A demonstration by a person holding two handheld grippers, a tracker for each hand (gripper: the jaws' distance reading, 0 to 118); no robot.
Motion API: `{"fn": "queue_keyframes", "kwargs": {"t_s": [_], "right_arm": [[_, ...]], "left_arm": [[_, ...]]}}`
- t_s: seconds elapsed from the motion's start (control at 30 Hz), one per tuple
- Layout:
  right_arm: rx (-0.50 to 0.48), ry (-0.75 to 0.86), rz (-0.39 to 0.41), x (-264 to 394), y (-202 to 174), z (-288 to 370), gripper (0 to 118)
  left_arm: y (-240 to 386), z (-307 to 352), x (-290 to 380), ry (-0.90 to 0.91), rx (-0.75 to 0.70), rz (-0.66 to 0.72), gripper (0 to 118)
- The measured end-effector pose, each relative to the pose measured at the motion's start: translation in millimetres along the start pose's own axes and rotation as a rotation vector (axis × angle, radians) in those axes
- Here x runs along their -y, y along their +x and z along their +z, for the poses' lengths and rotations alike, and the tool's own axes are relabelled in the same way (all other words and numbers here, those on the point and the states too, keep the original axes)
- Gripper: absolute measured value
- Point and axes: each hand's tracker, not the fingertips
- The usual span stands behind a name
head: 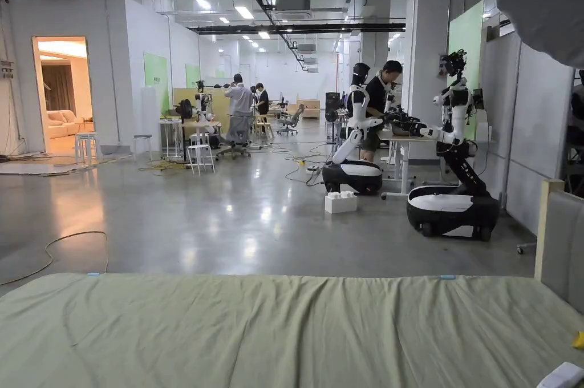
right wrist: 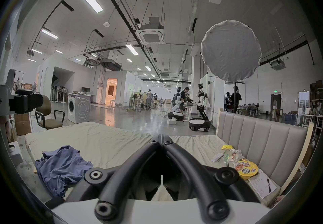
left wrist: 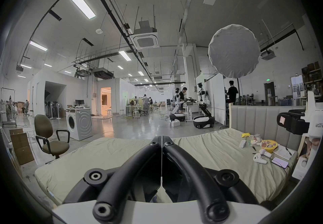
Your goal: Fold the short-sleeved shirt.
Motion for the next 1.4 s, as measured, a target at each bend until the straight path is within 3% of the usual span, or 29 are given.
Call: {"fn": "queue_keyframes", "kwargs": {"t_s": [0.2, 0.33, 0.4, 0.47, 0.57, 0.67, 0.73, 0.77, 0.83, 0.87, 0.9, 0.97, 1.07, 1.1, 1.2, 1.23, 1.3, 1.33, 1.37, 1.4], "right_arm": [[-0.004, -0.002, 0.002, 0, 0, 0, 0], [-0.026, 0.001, -0.074, -7, 6, 0, 0], [-0.001, 0.022, -0.009, -12, 5, 1, 0], [0.021, 0.043, 0.164, -17, -2, 2, 0], [-0.004, 0.003, 0.547, -8, -19, -1, 0], [-0.072, -0.043, 1.036, 27, -43, -1, 0], [-0.160, -0.029, 1.386, 70, -56, 4, 1], [-0.233, 0.025, 1.556, 89, -60, 9, 1], [-0.330, 0.067, 1.774, 132, -60, 21, 1], [-0.369, 0.042, 1.756, 142, -61, 22, 1], [-0.420, -0.014, 1.691, 145, -62, 22, 1], [-0.416, -0.093, 1.523, 144, -56, 20, 2], [-0.201, -0.144, 1.262, 120, -48, 1, 2], [-0.099, -0.207, 1.113, 103, -42, -10, 2], [0.050, -0.254, 0.480, 56, -3, -24, 2], [0.058, -0.209, 0.279, 43, 15, -21, 2], [0.055, -0.201, -0.089, 45, 38, -8, 2], [0.030, -0.196, -0.202, 51, 46, -1, 2], [-0.017, -0.109, -0.149, 49, 45, 4, 2], [-0.029, -0.130, -0.126, 52, 45, 6, 2]], "left_arm": [[-1, 0, -1, 0.001, -0.005, -0.005, 0], [-7, 1, -15, 0.018, 0.022, 0.050, 0], [-6, 0, -21, 0.027, 0.026, 0.001, 0], [2, 1, -19, 0.043, -0.003, -0.184, 0], [21, 0, 14, 0.032, -0.045, -0.722, 0], [28, 3, 75, -0.070, 0.034, -1.195, 1], [28, 11, 117, -0.153, 0.144, -1.409, 1], [28, 16, 135, -0.126, 0.209, -1.454, 1], [23, 21, 170, -0.132, 0.294, -1.531, 1], [21, 22, 182, -0.152, 0.308, -1.534, 1], [21, 21, 184, -0.192, 0.315, -1.527, 1], [21, 18, 175, -0.243, 0.326, -1.451, 1], [20, 5, 123, -0.169, 0.219, -1.049, 1], [16, -2, 94, -0.163, 0.177, -0.857, 1], [-12, -5, 18, -0.126, 0.094, -0.336, 1], [-24, -1, 6, -0.084, 0.087, -0.180, 1], [-40, 7, 8, -0.035, 0.069, -0.007, 1], [-47, 11, 15, -0.011, 0.071, 0.053, 1], [-50, 13, 20, -0.029, 0.074, 0.059, 1], [-47, 14, 23, -0.059, 0.074, 0.069, 1]]}}
